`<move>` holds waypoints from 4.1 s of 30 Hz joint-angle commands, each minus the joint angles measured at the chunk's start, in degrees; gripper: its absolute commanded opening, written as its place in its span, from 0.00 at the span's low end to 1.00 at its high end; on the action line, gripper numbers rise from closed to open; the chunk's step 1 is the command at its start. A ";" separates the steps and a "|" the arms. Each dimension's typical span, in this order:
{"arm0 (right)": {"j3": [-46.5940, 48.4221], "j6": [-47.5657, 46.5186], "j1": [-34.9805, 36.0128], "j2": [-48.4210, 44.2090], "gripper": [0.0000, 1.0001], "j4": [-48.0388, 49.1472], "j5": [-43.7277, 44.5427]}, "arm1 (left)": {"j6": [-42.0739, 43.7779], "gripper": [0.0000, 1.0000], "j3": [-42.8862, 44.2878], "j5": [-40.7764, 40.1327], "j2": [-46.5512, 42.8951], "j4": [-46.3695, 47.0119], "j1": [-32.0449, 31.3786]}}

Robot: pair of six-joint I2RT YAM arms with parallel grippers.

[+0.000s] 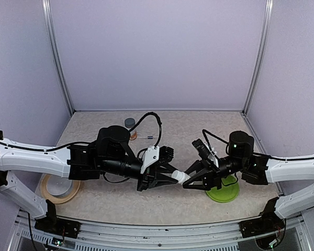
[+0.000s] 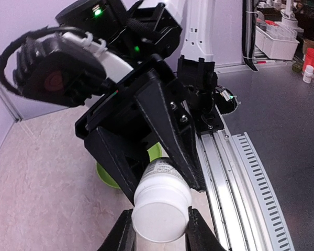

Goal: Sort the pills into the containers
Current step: Unscrew the lid of the pill bottle from the pill bottle.

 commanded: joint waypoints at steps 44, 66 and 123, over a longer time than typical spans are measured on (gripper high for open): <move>-3.98 -1.34 2.57 -5.57 0.09 16.32 27.64 | -43.22 0.99 7.87 8.47 10.37 25.92 6.71; -6.88 4.62 2.73 -5.06 0.09 16.72 40.44 | -40.25 0.99 5.62 2.07 9.21 26.42 5.62; -6.34 0.73 2.83 -7.39 0.09 13.94 36.49 | -45.33 0.96 2.76 0.25 9.18 29.71 8.83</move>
